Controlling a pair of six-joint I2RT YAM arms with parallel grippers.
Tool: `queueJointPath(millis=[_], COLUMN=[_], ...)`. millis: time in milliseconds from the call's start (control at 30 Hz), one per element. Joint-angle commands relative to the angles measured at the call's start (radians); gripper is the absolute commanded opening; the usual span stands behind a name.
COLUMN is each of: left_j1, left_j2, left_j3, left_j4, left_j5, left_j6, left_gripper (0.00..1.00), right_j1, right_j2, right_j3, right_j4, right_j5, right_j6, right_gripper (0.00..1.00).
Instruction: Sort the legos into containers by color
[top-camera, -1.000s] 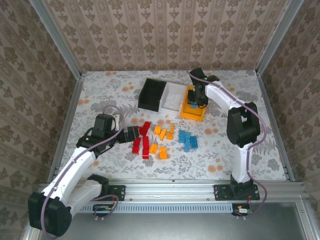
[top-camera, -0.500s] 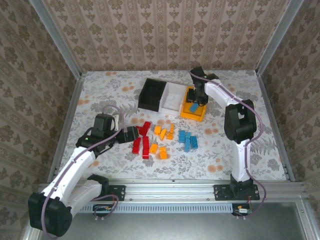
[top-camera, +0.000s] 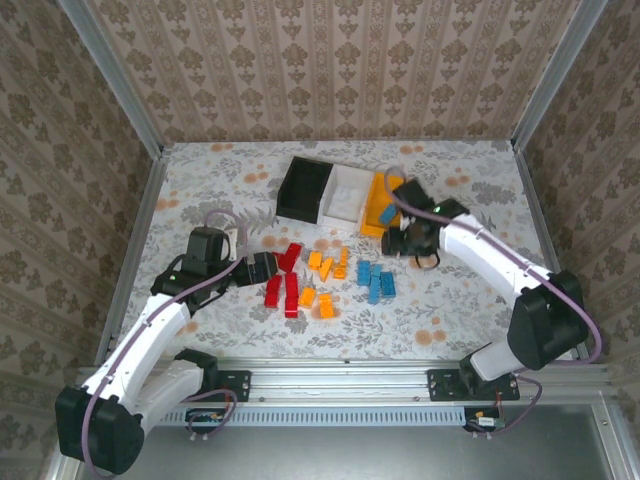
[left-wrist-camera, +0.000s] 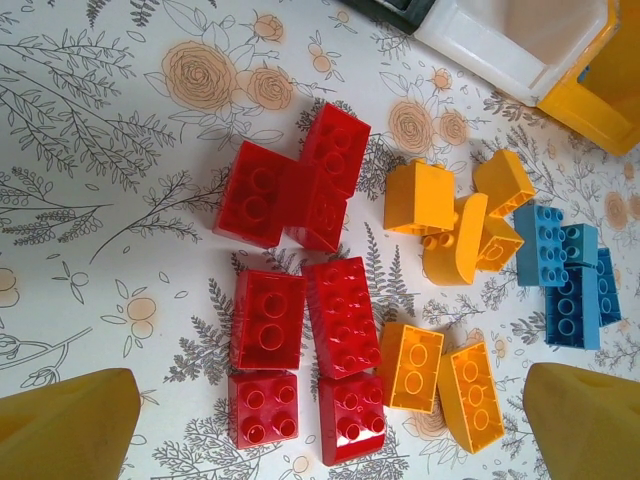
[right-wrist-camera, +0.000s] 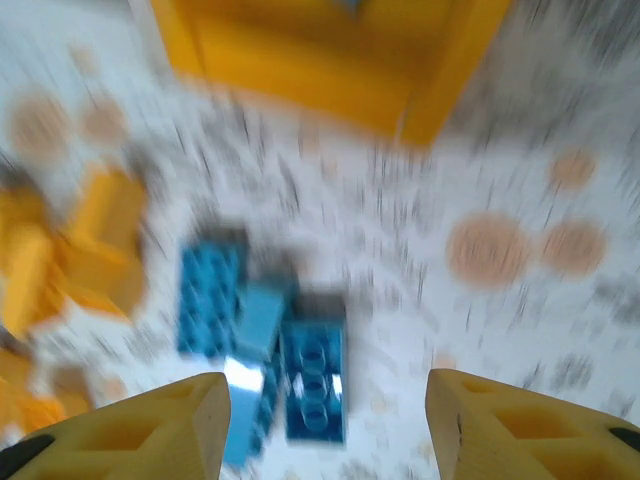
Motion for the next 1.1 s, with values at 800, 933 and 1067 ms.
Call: queueJointPath(millis=[800, 933, 1067], left_j1=[-0.001, -0.001, -0.001], left_j2=[-0.036, -0.042, -0.049], left_j3=[-0.023, -0.022, -0.025], left_j4=[-0.016, -0.025, -0.026], left_j5=[0.002, 0.0, -0.002], left_j6=[0.001, 0.004, 0.003], left_gripper=[1.0, 1.0, 1.0], right_j1=[0.101, 0.101, 0.101], right_j2=[0.205, 0.202, 0.15], right_j3=[-0.16, -0.16, -0.177], right_j4=[0.181, 0.188, 0.167], right_j5=[0.002, 0.006, 0.025], right_j6=[0.085, 0.094, 0.099], right_gripper=[0.52, 0.42, 0.32])
